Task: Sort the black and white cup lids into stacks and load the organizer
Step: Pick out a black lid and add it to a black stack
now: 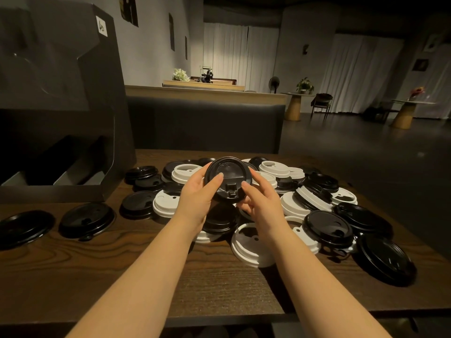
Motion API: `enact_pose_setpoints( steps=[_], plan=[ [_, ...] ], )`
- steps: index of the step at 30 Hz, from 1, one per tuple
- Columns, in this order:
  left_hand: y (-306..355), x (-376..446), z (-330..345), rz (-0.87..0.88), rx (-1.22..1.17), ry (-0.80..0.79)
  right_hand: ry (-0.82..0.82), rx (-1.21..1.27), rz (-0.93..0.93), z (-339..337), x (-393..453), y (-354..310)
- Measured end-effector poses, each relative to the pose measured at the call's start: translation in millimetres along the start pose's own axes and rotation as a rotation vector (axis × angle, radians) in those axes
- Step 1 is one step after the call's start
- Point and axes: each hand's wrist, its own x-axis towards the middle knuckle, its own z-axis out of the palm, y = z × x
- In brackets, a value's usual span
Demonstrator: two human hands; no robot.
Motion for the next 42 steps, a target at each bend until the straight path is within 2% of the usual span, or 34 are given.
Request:
enact_pose_setpoints(
  steps=[10,42],
  plan=[
    [-0.8,0.8,-0.2,0.026,-0.008,0.001,-0.053,0.04,0.008,-1.4,1.4,0.7],
    [-9.7,2.4,-7.1,0.034,0.014,0.001,-0.06,0.036,0.01,1.1,-3.2,2.8]
  ],
)
